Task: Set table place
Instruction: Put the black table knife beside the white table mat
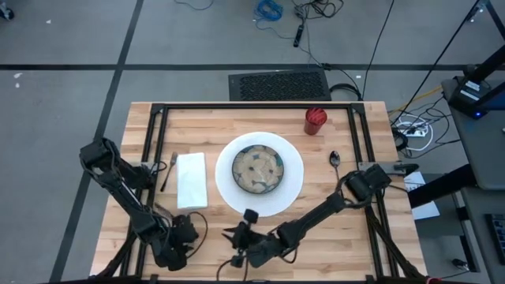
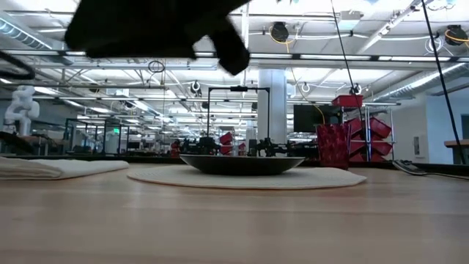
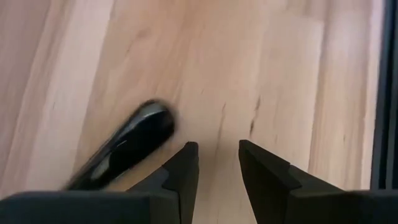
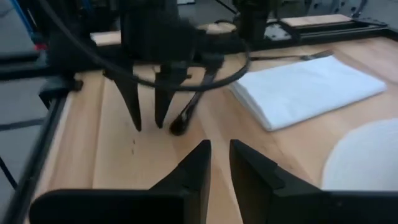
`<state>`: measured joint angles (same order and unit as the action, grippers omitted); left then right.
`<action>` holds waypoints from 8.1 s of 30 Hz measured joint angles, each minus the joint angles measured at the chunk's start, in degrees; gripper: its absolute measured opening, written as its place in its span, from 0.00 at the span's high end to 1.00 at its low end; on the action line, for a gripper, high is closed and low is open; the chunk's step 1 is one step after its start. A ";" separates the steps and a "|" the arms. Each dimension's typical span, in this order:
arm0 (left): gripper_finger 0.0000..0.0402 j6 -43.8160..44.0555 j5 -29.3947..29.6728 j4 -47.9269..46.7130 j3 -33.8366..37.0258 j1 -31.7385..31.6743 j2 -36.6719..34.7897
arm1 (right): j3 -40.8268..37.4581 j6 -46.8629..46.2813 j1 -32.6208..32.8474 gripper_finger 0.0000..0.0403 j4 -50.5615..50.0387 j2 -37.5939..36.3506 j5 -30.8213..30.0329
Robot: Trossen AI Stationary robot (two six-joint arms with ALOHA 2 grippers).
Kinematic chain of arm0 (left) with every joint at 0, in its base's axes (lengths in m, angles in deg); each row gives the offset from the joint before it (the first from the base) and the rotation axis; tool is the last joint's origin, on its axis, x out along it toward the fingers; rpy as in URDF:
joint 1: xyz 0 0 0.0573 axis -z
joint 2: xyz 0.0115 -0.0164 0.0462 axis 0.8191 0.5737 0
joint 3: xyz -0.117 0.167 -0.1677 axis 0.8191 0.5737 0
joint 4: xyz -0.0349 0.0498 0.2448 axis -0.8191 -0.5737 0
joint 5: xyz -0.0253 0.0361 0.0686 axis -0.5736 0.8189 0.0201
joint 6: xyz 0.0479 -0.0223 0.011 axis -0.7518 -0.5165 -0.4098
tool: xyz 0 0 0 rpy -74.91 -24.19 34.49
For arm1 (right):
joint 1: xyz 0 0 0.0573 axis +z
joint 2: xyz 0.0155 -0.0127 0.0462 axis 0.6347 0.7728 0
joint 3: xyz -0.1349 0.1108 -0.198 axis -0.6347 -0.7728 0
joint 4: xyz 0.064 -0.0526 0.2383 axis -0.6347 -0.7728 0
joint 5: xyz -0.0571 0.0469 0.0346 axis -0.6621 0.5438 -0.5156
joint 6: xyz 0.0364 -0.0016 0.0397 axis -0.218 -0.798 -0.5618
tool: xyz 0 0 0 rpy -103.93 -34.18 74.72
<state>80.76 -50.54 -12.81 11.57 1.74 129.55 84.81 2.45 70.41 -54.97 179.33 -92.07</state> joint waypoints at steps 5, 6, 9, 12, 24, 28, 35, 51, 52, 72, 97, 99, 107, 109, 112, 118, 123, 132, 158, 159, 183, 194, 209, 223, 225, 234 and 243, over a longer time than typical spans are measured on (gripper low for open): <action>0.74 -5.19 1.18 0.43 -1.49 -0.21 -0.18 | 7.04 2.20 -1.76 0.89 -0.09 7.18 2.43; 0.74 -5.96 -0.64 -0.30 -2.35 -0.14 -0.42 | 8.81 2.49 -2.28 0.89 -0.04 8.65 3.29; 0.74 -6.34 -6.50 -6.51 -5.46 0.12 -1.55 | 14.28 4.25 -3.95 0.89 -0.13 12.89 6.78; 0.74 -6.22 -10.09 -15.33 -8.92 1.48 -2.81 | 19.93 6.71 -5.22 0.89 -0.15 16.89 8.86; 0.74 -4.28 -11.93 -39.34 -16.74 5.29 -7.00 | 29.96 12.22 -8.38 0.99 4.66 26.37 18.05; 0.74 -4.30 -10.86 -39.16 -16.74 5.24 -7.03 | 30.00 11.91 -9.20 1.00 5.61 26.94 19.53; 0.74 -4.20 -10.34 -39.00 -16.74 5.29 -7.06 | 30.00 10.91 -11.33 1.00 3.77 27.42 26.76; 0.74 -1.31 -7.18 -38.86 -16.70 5.29 -7.03 | 30.20 6.43 -8.42 1.00 -14.21 23.17 27.72; 0.74 -1.32 -6.09 -38.87 -16.70 5.29 -7.03 | 30.20 6.32 -8.01 1.00 -16.36 22.66 27.74; 0.74 -1.47 11.23 -22.28 -4.55 5.29 -4.32 | 29.85 -4.83 4.42 1.00 -45.35 10.01 13.22; 0.74 1.79 17.59 -8.26 -2.34 10.58 9.04 | 29.51 -19.69 10.04 1.00 -62.93 2.13 -3.50; 0.74 1.79 17.64 -8.18 -2.33 10.58 9.07 | 28.24 -19.17 9.34 1.00 -60.03 1.87 -0.21; 0.74 1.79 17.83 -7.83 -2.25 10.59 9.07 | 16.92 -6.00 5.71 1.00 -29.19 1.92 16.68; 0.74 1.79 17.84 -7.79 -2.23 10.58 9.07 | 13.26 -3.74 4.51 1.00 -21.28 1.92 19.82; 0.74 1.79 17.84 -7.75 -2.23 10.58 9.07 | 8.59 -0.87 2.93 1.00 -12.78 1.92 21.99; 0.74 1.79 18.21 -7.62 -2.21 10.63 9.10 | -6.57 3.08 0.69 1.00 12.46 -2.14 23.80; 0.74 1.81 18.25 -7.59 -2.21 10.64 9.10 | -18.79 -2.35 0.56 0.93 20.72 -6.87 15.80; 0.74 1.84 18.25 -7.57 -2.21 10.60 9.12 | -17.71 -5.23 2.56 0.55 18.67 -2.16 12.23; 0.74 1.86 18.25 -7.51 -2.21 10.53 9.12 | -17.41 0.90 1.89 0.63 19.96 4.60 12.94; 0.74 1.86 18.24 -7.51 -2.21 10.53 9.12 | -17.41 1.36 1.85 0.63 19.60 4.58 12.98; 0.74 3.11 16.71 -8.41 -4.49 10.40 7.15 | -16.66 8.08 1.46 0.81 15.73 6.31 16.20; 0.74 0.82 14.30 -6.77 -5.62 4.51 -1.99 | -16.62 12.36 1.44 0.82 15.15 6.22 16.41; 0.74 -12.24 4.11 6.37 -5.73 -6.97 6.09 | -16.58 17.32 1.35 0.83 15.07 6.20 16.19; 0.75 -15.94 5.90 14.98 -6.06 -5.90 14.96 | -16.58 18.47 1.35 0.83 15.23 6.20 15.99; 0.77 -14.47 7.05 15.42 -6.12 -5.65 16.27 | -16.58 18.61 1.35 0.83 15.41 6.20 15.99; 0.97 -10.90 8.59 15.51 -6.21 -5.71 17.77 | -15.69 18.94 1.33 0.80 13.95 6.00 15.98; 0.99 -13.59 9.20 15.82 -6.21 -5.71 17.77 | -5.81 11.12 0.31 0.60 -3.15 5.06 19.18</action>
<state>67.17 -41.33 3.01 5.37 -3.97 147.32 79.01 13.57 70.72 -58.13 184.39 -72.89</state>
